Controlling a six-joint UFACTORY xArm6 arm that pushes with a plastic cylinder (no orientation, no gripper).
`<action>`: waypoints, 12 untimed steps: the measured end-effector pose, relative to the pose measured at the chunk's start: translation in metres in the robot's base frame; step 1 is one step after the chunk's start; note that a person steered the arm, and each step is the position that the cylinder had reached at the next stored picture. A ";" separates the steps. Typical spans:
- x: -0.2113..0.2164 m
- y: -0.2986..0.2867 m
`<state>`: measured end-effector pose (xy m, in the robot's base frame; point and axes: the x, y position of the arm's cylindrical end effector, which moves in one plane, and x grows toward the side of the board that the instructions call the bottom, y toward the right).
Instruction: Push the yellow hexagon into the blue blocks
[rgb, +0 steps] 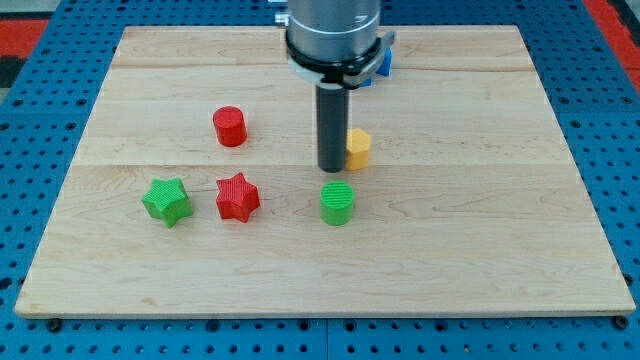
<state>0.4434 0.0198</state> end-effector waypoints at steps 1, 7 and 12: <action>-0.008 0.038; -0.084 0.060; -0.112 0.126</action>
